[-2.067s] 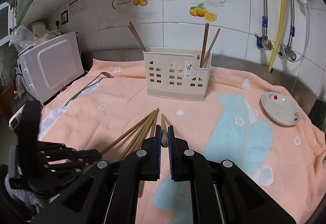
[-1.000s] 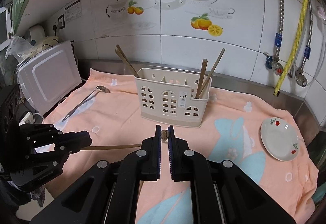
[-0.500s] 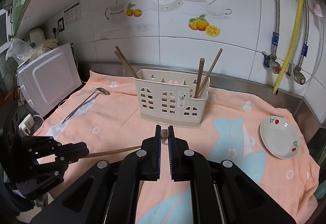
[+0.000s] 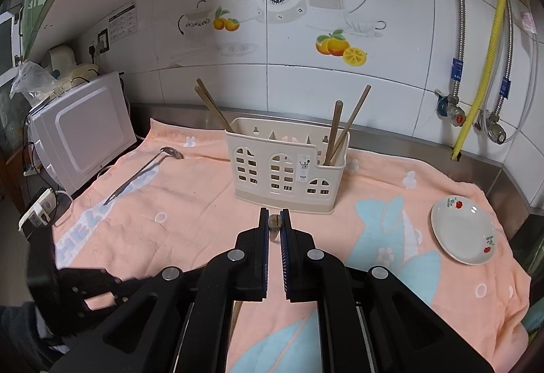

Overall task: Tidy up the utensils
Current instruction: 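Lift the left gripper's chopstick upright while the right gripper lifts its chopstick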

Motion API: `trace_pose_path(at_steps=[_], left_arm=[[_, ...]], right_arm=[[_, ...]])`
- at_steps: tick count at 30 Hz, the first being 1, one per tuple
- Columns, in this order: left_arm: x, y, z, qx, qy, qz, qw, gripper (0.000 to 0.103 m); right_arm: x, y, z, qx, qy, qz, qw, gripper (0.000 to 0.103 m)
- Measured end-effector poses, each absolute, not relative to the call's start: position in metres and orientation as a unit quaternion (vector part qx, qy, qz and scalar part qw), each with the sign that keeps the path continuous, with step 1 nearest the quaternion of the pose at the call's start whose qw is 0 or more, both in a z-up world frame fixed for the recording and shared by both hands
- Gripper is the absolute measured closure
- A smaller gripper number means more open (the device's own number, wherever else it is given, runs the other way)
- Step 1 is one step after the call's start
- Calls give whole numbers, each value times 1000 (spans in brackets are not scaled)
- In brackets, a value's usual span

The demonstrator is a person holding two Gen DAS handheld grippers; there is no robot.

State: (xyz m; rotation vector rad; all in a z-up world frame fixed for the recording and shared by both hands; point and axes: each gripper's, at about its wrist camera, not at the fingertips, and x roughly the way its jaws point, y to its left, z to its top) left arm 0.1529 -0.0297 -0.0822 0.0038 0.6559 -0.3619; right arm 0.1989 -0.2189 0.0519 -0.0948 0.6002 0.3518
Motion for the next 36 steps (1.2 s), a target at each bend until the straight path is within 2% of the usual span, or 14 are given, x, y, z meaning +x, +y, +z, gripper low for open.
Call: trace_pose_path(at_steps=[7, 24, 27, 36], left_arm=[[154, -31, -105, -1, 353, -182, 918, 100], [162, -35, -113, 8, 382, -175, 908, 97], [165, -34, -117, 3, 392, -175, 903, 77], [166, -35, -118, 3, 392, -179, 902, 79]], right_arm=[[196, -216, 53, -52, 291, 173, 940, 97], [196, -218, 50, -50, 293, 170, 940, 96], [197, -217, 50, -50, 293, 171, 939, 96], [198, -218, 47, -47, 297, 168, 939, 96]])
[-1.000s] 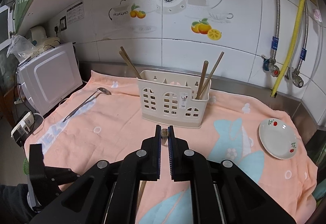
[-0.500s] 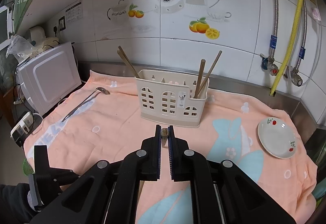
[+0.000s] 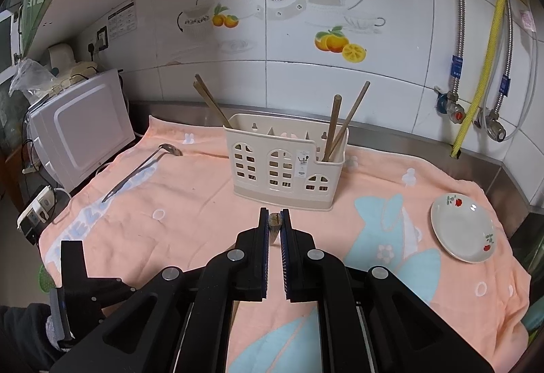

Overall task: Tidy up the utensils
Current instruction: 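Lift the left gripper's chopstick upright while the right gripper lifts its chopstick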

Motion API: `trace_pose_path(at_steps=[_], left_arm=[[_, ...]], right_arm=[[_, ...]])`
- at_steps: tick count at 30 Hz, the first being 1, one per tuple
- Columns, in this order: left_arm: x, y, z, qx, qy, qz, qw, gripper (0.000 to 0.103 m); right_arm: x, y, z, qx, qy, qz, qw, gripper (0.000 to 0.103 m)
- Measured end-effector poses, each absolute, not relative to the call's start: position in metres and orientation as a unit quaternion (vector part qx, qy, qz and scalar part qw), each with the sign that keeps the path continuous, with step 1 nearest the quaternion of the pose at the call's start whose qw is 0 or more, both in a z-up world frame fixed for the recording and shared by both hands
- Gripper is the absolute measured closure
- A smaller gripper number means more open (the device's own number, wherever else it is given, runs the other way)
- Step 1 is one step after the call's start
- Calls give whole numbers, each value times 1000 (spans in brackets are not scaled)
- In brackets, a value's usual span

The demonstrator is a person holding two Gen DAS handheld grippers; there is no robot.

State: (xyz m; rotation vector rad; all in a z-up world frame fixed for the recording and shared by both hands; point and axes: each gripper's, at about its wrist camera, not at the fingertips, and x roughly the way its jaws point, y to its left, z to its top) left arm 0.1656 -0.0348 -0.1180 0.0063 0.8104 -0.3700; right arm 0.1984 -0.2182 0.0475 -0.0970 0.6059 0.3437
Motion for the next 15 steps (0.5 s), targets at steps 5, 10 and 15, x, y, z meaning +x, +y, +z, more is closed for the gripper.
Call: trace_pose_path(at_steps=[5, 10, 15], left_arm=[[170, -35, -117, 17, 404, -164, 900, 92], [172, -34, -107, 2, 402, -164, 901, 98], [163, -37, -65, 9, 349, -184, 919, 98]], right_arm=[[198, -218, 47, -48, 297, 168, 939, 96], [198, -219, 50, -46, 293, 169, 940, 96], [197, -219, 58, -53, 286, 168, 942, 96]])
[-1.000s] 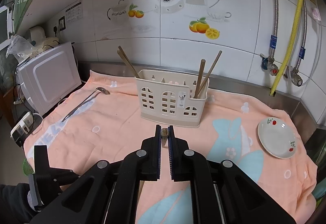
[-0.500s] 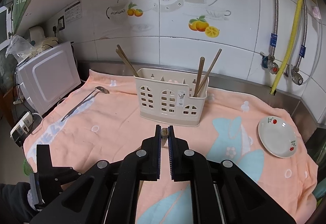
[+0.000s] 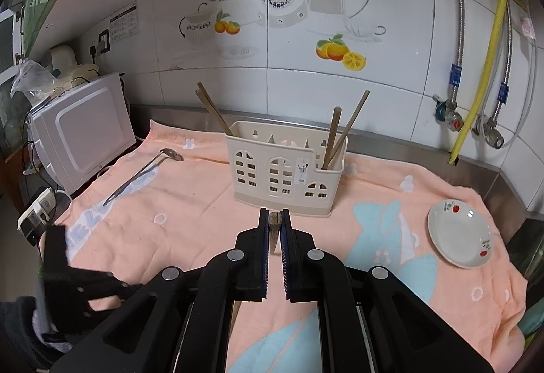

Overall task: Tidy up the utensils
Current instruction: 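Lift the left gripper's chopstick upright while the right gripper lifts its chopstick, then carry both chopsticks over the white caddy and lower them in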

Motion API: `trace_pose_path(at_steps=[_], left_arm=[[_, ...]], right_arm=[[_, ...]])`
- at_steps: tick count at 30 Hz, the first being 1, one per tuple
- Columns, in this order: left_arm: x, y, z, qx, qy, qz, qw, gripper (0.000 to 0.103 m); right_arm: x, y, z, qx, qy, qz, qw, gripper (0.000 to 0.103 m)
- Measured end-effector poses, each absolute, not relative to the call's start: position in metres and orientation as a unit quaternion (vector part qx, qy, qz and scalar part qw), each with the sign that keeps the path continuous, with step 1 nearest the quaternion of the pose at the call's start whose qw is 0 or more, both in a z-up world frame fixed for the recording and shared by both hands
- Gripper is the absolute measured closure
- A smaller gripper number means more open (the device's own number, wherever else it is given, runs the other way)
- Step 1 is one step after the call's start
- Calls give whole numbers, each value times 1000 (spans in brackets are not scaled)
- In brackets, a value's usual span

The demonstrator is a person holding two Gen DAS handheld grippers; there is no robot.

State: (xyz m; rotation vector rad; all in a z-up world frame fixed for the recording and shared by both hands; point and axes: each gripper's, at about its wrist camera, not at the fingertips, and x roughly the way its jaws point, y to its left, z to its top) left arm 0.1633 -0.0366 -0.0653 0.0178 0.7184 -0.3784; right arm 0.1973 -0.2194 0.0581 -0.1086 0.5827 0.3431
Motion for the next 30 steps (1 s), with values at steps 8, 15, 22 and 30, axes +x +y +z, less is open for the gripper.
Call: trace_pose_path(at_steps=[8, 15, 22, 30], left_arm=[[174, -39, -13, 8, 301, -217, 929, 98], [192, -46, 10, 23, 294, -219, 930, 98], [216, -56, 46, 56, 274, -216, 935, 98], [237, -59, 107, 59, 221, -207, 951, 98]], right_arm=[[206, -218, 70, -60, 283, 172, 942, 96], [219, -215, 81, -71, 285, 179, 939, 96], [244, -216, 122, -70, 259, 179, 946, 96], [278, -219, 171, -54, 227, 171, 957, 97]])
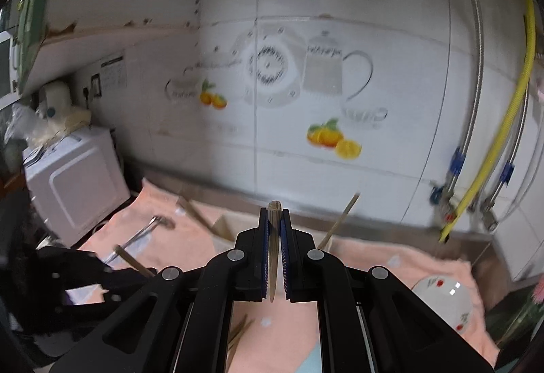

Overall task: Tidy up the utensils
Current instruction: 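Carry both chopsticks over the white caddy and lower them in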

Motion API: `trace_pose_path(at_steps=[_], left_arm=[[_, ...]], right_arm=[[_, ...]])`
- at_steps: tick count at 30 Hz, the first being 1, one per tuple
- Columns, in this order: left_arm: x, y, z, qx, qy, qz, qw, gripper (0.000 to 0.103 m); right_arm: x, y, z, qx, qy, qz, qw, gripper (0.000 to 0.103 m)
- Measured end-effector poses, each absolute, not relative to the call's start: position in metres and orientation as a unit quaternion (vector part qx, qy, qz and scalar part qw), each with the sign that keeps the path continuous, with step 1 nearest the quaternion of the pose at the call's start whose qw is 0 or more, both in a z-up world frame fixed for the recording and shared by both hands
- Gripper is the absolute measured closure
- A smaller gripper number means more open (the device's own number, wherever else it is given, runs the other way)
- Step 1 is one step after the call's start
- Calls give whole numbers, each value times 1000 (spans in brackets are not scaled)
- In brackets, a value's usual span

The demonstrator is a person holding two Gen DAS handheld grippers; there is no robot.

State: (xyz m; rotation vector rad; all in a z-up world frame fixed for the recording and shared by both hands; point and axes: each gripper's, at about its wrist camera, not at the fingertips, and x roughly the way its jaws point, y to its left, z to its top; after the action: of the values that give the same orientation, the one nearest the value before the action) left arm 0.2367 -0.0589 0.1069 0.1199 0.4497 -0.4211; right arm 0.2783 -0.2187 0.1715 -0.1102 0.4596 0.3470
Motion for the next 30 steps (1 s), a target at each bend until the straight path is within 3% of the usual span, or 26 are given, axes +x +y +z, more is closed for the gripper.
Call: trace_pose_path(at_steps=[13, 30], left_arm=[[267, -66, 176, 69, 118, -157, 978, 98], [321, -49, 127, 27, 171, -140, 975, 97]], right_arm=[[318, -228, 202, -41, 191, 128, 972, 97], [363, -236, 139, -41, 247, 103, 963, 96]])
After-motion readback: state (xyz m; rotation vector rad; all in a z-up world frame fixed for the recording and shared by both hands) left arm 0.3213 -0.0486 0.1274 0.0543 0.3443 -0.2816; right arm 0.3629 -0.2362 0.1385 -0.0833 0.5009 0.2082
